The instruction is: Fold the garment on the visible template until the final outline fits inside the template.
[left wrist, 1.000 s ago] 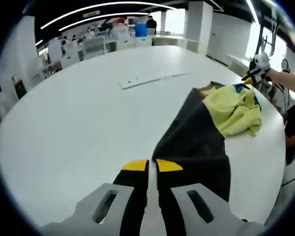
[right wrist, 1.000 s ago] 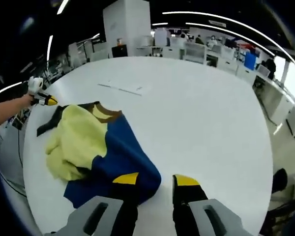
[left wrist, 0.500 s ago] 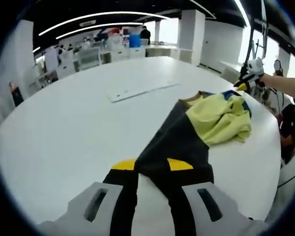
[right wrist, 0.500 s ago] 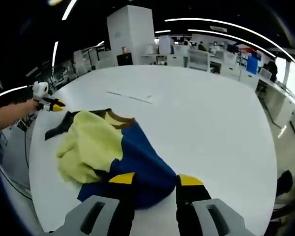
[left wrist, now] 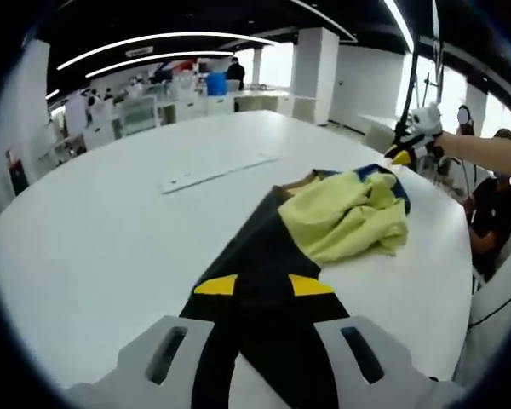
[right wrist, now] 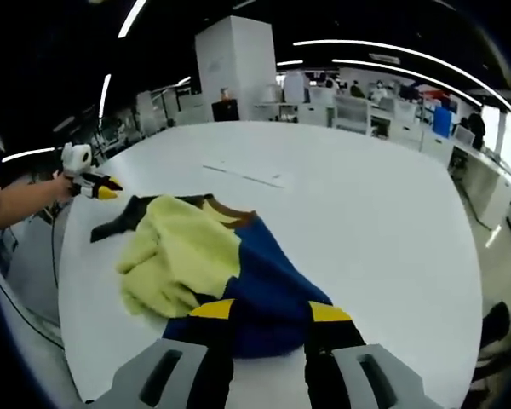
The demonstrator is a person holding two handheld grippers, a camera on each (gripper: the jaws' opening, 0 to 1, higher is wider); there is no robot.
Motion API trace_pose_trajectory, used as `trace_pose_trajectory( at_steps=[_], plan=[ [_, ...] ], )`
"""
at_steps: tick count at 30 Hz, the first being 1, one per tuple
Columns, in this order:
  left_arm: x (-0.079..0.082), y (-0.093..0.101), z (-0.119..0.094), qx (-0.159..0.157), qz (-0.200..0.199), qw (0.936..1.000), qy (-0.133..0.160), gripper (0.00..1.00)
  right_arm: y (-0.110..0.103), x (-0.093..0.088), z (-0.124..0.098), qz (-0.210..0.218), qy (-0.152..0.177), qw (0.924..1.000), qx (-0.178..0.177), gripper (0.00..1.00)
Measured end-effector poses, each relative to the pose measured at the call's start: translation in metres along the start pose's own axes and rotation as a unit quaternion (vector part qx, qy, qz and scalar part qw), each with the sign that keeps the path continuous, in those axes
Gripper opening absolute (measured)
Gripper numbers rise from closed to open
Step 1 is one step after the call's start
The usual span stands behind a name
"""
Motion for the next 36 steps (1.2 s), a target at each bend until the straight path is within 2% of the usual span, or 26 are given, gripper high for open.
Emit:
trace_pose_trajectory(
  at_steps=[8,16,22,28,36],
  plan=[
    [-0.007,0.027,0.002,-0.023,0.001,0.9997,0.005,0.17,-0.019,-0.006,-0.006,-0.003,0.009,0.9999,0.010,0.27],
    [-0.004,0.056,0.001,-0.049,0.008,0.9986,0.017,0.15,-0.037,-0.010,-0.017,-0.008,0.023,0.9995,0.019,0.26],
    [-0.006,0.078,0.005,-0.071,0.020,0.9972,0.010,0.15,-0.049,-0.014,-0.023,-0.014,0.027,0.9992,0.025,0.25],
    [-0.010,0.091,0.008,-0.082,0.022,0.9963,0.007,0.15,-0.061,-0.019,-0.027,-0.024,0.025,0.9989,0.032,0.24],
    [-0.018,0.118,0.018,-0.104,0.038,0.9938,-0.005,0.15,-0.080,-0.025,-0.023,-0.034,0.026,0.9979,0.048,0.23]
  ],
)
Point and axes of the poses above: the point that each gripper's makers call its tool centre point, and the gripper's own axes: z roughly forward along the fingers, y roughly to its right, x roughly out of its top, the point moved 1 cm from there along -z, roughly backward along the fingers, and after that the axes turned 1 degree about -x, right-handed, at the moved point
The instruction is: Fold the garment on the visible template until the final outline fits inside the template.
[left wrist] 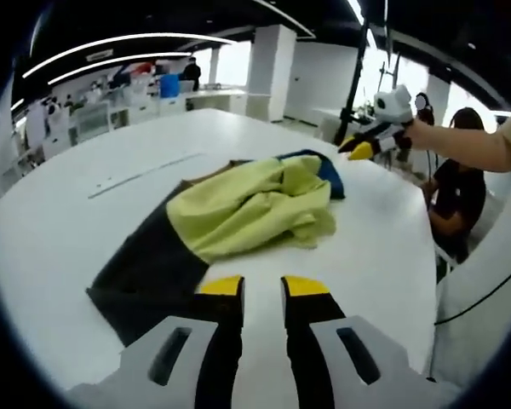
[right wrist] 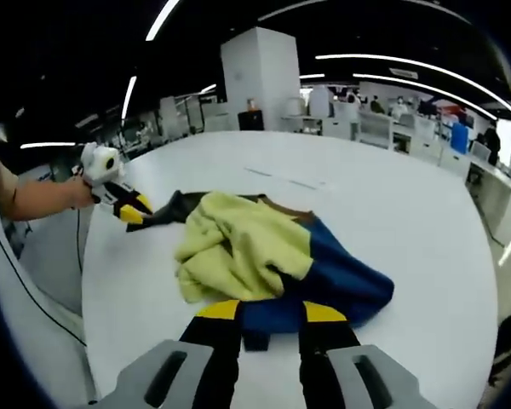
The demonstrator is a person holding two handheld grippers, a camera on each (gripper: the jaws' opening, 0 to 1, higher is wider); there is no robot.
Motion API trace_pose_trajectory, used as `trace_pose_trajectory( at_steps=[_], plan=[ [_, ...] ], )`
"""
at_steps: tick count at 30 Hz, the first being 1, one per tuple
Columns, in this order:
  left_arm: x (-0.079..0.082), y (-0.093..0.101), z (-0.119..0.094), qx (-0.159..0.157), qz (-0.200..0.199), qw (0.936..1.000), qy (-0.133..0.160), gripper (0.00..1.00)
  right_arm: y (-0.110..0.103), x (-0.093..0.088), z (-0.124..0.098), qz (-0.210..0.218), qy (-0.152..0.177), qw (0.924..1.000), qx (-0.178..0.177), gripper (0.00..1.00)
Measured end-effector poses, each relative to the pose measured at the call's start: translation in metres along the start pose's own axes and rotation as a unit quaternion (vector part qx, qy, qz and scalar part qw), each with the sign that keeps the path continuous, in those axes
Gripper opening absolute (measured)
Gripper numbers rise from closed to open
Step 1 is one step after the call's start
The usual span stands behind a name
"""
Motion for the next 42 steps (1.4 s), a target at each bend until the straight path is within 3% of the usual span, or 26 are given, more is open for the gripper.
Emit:
trace_pose_trajectory(
  at_steps=[7,24,42],
  plan=[
    [-0.002,0.015,0.015,-0.015,0.012,0.9998,-0.005,0.15,-0.016,-0.006,0.007,-0.008,-0.001,0.9998,0.017,0.21],
    [-0.005,0.030,0.042,-0.035,0.026,0.9989,-0.018,0.14,-0.048,-0.017,0.027,-0.016,-0.008,0.9983,0.056,0.15],
    [-0.005,0.041,0.065,-0.043,0.036,0.9981,-0.026,0.13,-0.060,-0.027,0.049,-0.029,-0.025,0.9968,0.071,0.11]
  ],
)
Point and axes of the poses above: the point that each gripper's makers call its tool centre point, and the gripper's own axes: z roughly forward along the fingers, y roughly to its right, x roughly out of its top, the point moved 1 cm from there along -z, roughly backward along the fingers, and after that the axes turned 1 degree about -x, right-handed, at the moved point
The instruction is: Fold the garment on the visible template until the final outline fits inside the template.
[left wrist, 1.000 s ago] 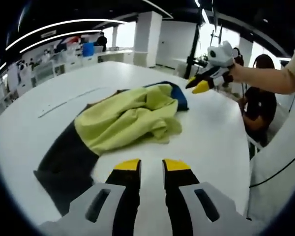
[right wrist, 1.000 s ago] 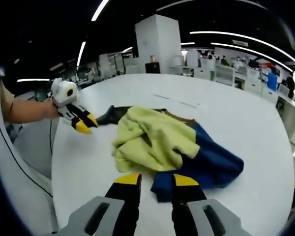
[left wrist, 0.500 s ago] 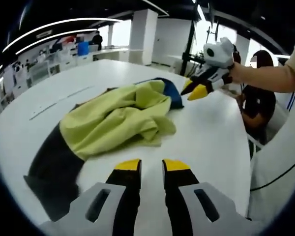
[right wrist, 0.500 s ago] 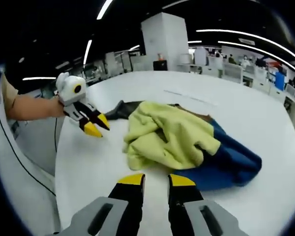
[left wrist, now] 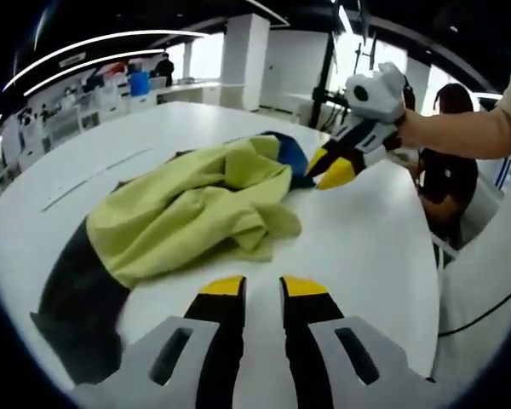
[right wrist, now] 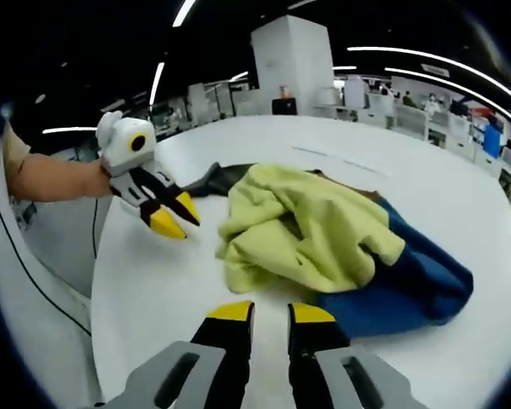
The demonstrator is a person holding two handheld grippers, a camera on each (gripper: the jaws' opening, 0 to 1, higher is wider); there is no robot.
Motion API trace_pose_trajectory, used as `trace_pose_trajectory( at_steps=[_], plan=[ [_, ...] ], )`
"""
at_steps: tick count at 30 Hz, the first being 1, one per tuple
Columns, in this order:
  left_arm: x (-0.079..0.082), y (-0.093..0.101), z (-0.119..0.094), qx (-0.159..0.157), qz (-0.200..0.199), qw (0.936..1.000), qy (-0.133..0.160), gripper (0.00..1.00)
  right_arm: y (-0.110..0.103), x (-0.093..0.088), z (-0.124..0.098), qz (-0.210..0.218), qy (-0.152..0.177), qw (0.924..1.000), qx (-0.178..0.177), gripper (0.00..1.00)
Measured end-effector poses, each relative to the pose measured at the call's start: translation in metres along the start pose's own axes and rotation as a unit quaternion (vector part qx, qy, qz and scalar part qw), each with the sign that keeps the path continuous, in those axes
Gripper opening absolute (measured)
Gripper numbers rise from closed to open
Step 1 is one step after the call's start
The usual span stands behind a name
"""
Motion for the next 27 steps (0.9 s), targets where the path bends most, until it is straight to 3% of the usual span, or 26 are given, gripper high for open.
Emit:
trace_pose_trajectory(
  at_steps=[27],
  plan=[
    [0.006,-0.002,0.030,0.005,0.006,0.9999,-0.009,0.13,0.007,0.001,0.030,0.038,0.009,0.9992,0.003,0.10]
  ],
)
Point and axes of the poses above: the point that each gripper's makers call its tool centre point, and the gripper's own axes: z roughly forward along the fingers, y roughly to its right, x roughly out of its top, the point moved 1 cm from there along -z, roughly backward along the fingers, and after that the axes turned 1 degree about -x, right-handed, at the moved point
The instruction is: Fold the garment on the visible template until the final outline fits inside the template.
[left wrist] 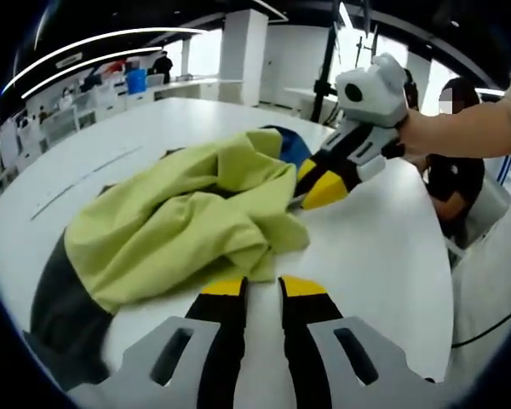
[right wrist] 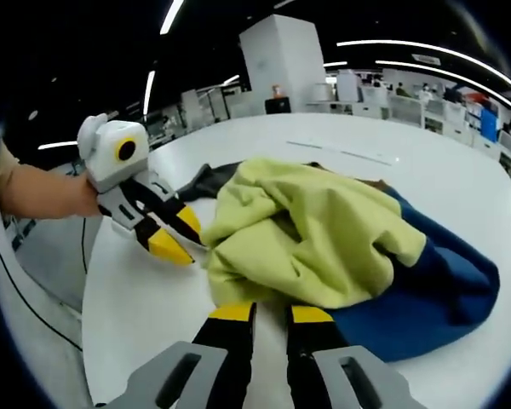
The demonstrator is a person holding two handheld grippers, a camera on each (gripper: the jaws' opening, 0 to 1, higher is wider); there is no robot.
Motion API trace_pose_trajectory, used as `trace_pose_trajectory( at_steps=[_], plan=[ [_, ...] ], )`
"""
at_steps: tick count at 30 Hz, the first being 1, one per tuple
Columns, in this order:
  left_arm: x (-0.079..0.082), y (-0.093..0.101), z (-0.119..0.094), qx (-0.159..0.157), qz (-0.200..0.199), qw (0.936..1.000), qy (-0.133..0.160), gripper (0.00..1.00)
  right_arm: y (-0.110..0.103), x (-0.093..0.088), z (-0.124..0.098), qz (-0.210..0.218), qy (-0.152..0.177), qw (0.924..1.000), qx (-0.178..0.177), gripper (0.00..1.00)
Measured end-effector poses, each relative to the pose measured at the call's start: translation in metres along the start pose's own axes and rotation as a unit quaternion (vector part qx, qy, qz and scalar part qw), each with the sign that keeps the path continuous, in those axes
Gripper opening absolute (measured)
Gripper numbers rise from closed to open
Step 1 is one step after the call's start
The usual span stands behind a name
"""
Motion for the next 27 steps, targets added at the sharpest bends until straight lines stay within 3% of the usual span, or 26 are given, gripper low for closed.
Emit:
trace_pose_trajectory(
  at_steps=[19,27],
  plan=[
    [0.002,-0.002,0.010,0.006,0.022,0.9997,-0.010,0.11,-0.001,0.006,0.015,-0.009,0.004,0.9999,-0.001,0.05],
    [0.002,0.002,0.012,0.011,0.045,0.9988,-0.017,0.04,-0.004,0.007,0.020,-0.021,0.006,0.9997,-0.005,0.00]
  ],
)
Point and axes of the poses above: the point that each gripper's makers call its tool centre point, and the gripper's own axes: z roughly forward along the fingers, y roughly to its right, x roughly out of its top, the point moved 1 cm from there along -z, roughly backward along the fingers, and after that the axes turned 1 degree about -x, right-handed, at the moved point
